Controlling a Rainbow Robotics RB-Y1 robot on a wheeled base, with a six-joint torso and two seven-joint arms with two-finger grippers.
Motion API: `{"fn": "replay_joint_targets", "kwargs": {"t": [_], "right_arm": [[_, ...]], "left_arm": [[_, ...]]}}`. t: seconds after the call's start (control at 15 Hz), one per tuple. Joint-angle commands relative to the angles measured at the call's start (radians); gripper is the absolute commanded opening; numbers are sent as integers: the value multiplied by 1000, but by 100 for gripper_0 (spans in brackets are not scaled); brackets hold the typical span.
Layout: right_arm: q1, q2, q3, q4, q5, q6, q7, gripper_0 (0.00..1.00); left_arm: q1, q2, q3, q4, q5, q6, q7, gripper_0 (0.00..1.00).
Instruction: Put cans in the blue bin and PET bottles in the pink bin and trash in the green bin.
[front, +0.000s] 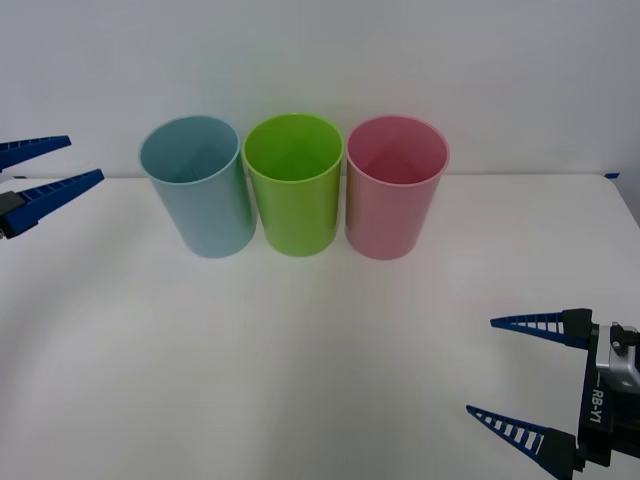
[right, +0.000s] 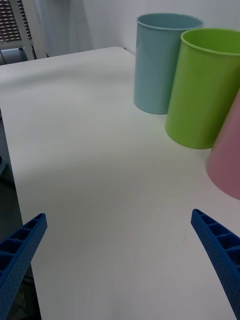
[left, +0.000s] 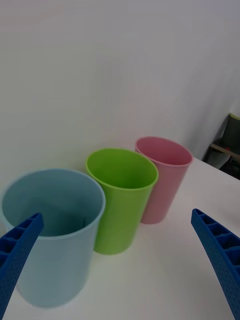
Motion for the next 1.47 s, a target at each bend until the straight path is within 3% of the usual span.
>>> {"fn": "replay_joint_targets", "kwargs": {"t": [0.07, 0.2, 0.53, 0.8, 0.93, 1.47], "right_arm": [[0, 0, 0, 0, 0, 0, 0, 100], [0, 0, 0, 0, 0, 0, 0, 100], [0, 0, 0, 0, 0, 0, 0, 100], [0, 0, 0, 0, 0, 0, 0, 100], [0, 0, 0, 0, 0, 0, 0, 100], [0, 0, 0, 0, 0, 0, 0, 100]], "left_arm": [[95, -17, 8, -43, -1, -29, -18, 100], [141, -54, 26, -79, -47, -55, -22, 100], [181, -277, 92, -186, -304, -164, 28, 100], [257, -387, 98, -304, -502, -205, 74, 100], [291, -412, 92, -346, -561, -222, 94, 100], [394, -494, 31, -439, -656, -228, 123, 100]]}}
